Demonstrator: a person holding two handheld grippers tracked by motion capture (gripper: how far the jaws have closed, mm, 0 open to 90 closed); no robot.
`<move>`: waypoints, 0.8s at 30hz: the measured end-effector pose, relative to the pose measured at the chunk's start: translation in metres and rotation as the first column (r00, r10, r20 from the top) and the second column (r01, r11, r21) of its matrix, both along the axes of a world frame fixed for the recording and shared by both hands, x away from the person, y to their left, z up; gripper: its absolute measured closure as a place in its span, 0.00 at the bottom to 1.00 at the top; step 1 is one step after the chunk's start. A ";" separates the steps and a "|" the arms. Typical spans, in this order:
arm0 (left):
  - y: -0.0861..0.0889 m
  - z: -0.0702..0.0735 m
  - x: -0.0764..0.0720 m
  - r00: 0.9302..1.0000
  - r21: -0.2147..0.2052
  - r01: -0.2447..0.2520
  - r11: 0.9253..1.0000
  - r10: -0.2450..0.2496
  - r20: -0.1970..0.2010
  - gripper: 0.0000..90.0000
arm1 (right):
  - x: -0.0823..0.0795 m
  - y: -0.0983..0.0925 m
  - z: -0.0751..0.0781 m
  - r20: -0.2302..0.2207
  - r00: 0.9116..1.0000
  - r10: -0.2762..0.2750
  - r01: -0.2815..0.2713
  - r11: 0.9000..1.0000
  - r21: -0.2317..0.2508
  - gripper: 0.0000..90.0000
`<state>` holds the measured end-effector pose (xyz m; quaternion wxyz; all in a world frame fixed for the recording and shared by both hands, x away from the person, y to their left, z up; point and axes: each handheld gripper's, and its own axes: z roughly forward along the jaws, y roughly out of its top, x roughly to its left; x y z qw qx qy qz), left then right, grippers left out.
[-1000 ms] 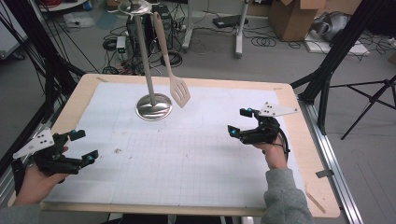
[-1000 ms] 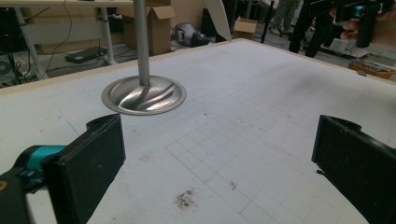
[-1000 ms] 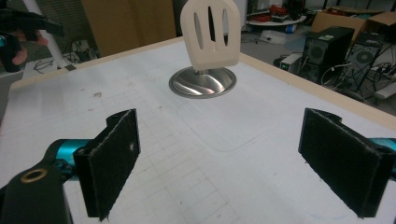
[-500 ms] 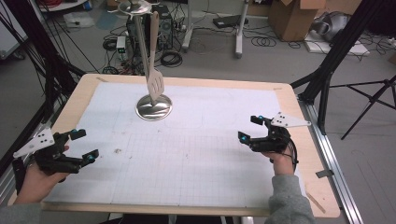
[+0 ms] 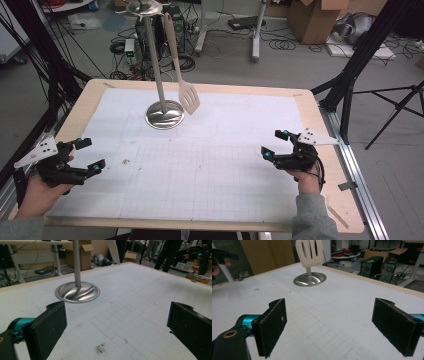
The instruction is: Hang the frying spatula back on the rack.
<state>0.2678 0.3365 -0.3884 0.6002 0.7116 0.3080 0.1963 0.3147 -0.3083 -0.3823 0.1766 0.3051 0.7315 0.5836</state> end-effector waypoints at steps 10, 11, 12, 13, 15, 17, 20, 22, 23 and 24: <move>0.001 -0.001 0.001 1.000 -0.002 -0.005 1.000 0.005 -0.004 0.04 | -0.011 -0.009 -0.005 -0.013 1.000 -0.018 0.018 1.000 0.001 0.13; 0.001 -0.001 0.001 1.000 0.001 -0.002 1.000 0.002 -0.006 0.04 | -0.012 -0.010 -0.006 -0.009 1.000 -0.017 0.017 1.000 0.000 0.13; 0.001 -0.001 0.001 1.000 0.001 -0.002 1.000 0.002 -0.006 0.04 | -0.012 -0.010 -0.006 -0.009 1.000 -0.017 0.017 1.000 0.000 0.13; 0.001 -0.001 0.002 1.000 0.001 -0.002 1.000 0.002 -0.006 0.04 | -0.015 -0.015 -0.008 -0.013 1.000 -0.029 0.029 0.999 0.018 0.13; 0.001 -0.001 0.002 1.000 0.001 -0.003 1.000 0.003 -0.005 0.04 | -0.016 -0.016 -0.008 -0.014 0.999 -0.034 0.034 0.999 0.022 0.13; 0.001 -0.002 0.003 1.000 0.000 -0.005 1.000 0.005 -0.007 0.04 | -0.019 -0.025 -0.010 -0.014 0.999 -0.049 0.050 0.998 0.045 0.13; 0.000 -0.003 0.003 1.000 0.001 -0.003 1.000 0.003 -0.011 0.04 | -0.023 -0.032 -0.011 -0.014 0.998 -0.059 0.060 0.996 0.069 0.13; -0.001 -0.003 0.004 1.000 0.002 0.001 1.000 -0.001 -0.012 0.04 | -0.023 -0.034 -0.012 -0.009 0.998 -0.063 0.063 0.995 0.076 0.13; -0.001 -0.003 0.004 1.000 0.002 0.001 1.000 -0.001 -0.012 0.04 | -0.023 -0.035 -0.013 -0.009 0.998 -0.061 0.062 0.995 0.075 0.13; -0.002 -0.003 0.004 1.000 0.001 0.004 1.000 -0.004 -0.010 0.04 | -0.024 -0.035 -0.013 -0.017 0.998 -0.058 0.059 0.995 0.077 0.13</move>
